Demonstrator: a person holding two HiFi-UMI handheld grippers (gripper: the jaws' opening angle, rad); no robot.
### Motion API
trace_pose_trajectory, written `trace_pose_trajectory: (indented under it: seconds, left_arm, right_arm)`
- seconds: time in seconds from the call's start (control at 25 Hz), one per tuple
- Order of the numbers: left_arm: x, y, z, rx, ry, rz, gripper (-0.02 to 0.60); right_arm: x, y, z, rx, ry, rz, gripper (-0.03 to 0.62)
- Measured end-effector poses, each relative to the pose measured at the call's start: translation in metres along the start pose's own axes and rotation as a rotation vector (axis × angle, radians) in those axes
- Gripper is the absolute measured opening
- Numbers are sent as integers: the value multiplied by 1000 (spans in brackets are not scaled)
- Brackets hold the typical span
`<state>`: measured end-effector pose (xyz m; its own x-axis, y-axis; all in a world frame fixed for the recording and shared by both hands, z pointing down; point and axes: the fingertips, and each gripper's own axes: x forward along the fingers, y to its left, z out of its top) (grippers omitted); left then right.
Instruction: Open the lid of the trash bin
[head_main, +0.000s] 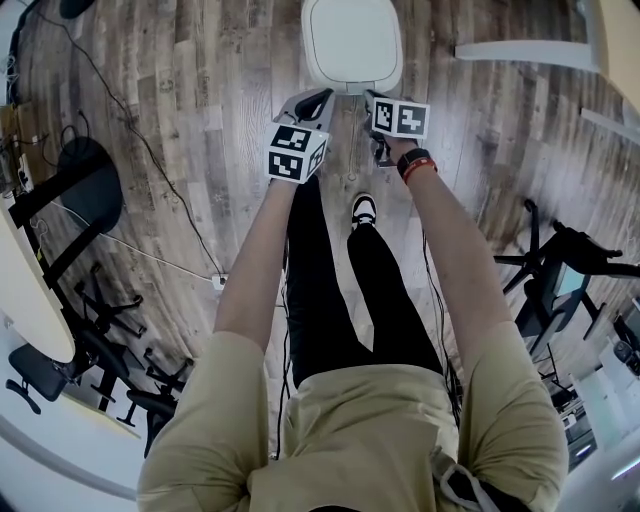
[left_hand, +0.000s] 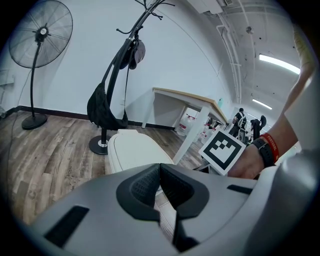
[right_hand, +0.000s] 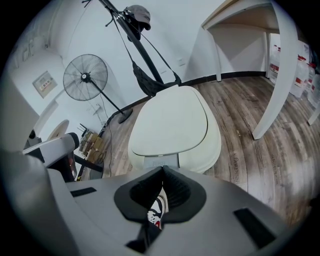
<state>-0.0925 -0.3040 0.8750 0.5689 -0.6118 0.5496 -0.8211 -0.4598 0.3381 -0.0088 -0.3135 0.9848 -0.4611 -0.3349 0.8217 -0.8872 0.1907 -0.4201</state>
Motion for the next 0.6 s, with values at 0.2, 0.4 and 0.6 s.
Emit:
trace_pose_trajectory:
  seconds: [0.2,0.4,0.6]
  left_arm:
    - [5,-2,-6,-4,18,0,23]
    - [10,-5,-10,-6,32,-7,23]
    - [18,-2,-5,-16,24,0,24]
  right_arm:
    - [1,-3,1,-9,-3,0,9]
    - [2,-4,-2,-9,17,5,11]
    - [2,-7,0,-13,17,16,11]
